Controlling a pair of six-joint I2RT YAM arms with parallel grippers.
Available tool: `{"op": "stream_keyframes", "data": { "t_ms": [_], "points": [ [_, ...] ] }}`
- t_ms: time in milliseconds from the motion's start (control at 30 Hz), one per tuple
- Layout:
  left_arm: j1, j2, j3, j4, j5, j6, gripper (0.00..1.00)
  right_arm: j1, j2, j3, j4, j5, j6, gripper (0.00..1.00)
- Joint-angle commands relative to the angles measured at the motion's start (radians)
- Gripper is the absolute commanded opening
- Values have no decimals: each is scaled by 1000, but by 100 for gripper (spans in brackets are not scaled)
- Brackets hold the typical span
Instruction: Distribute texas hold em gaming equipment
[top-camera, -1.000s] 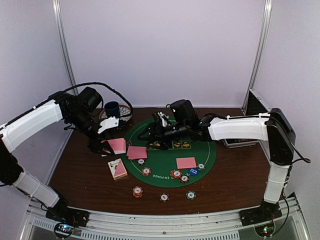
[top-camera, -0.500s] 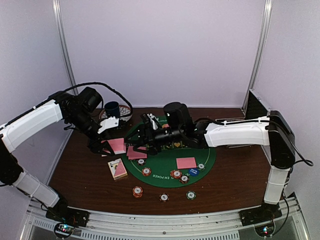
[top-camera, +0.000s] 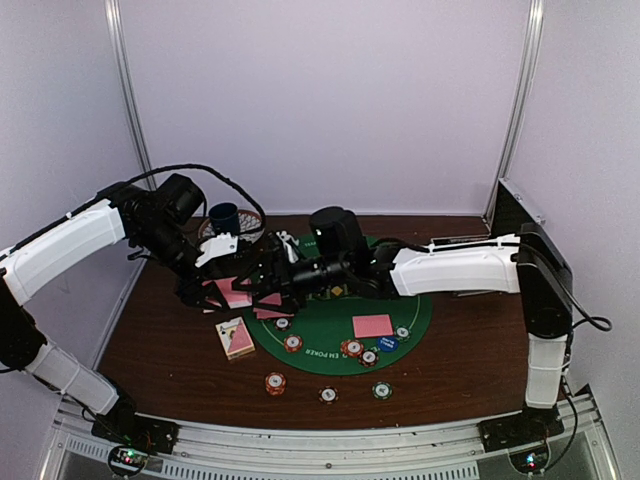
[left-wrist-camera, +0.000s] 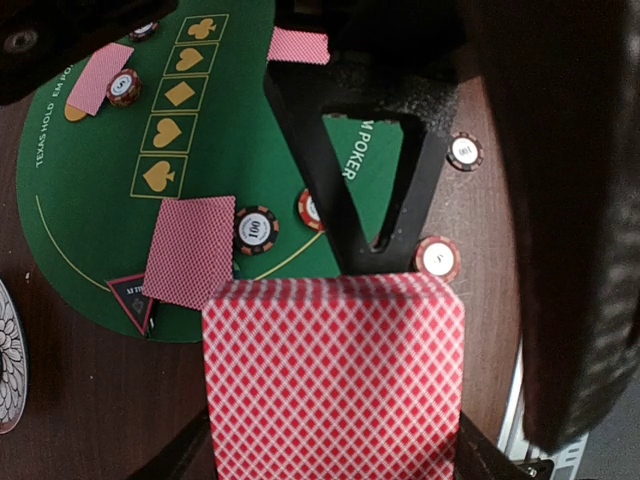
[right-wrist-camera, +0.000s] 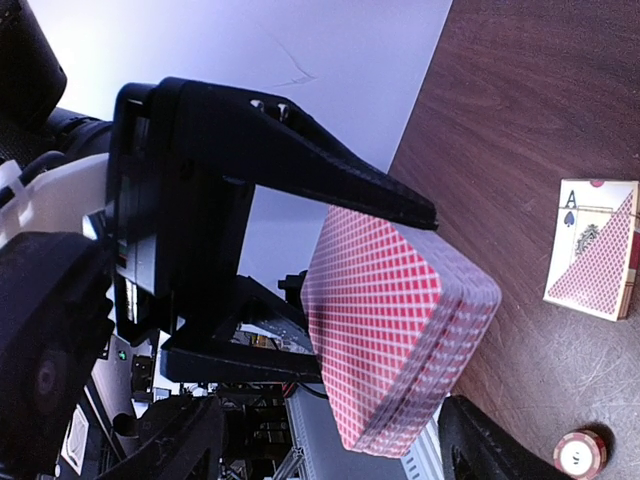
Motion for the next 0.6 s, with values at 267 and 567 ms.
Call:
{"op": "stream_keyframes", "data": {
  "t_ms": [267, 567],
  "points": [
    [4, -11, 41, 11, 41, -7, 0, 5, 92, 93, 1, -7, 29, 73],
    [3, -19, 34, 9, 40, -6, 0, -2, 174, 154, 85, 3, 117, 67]
  ]
}}
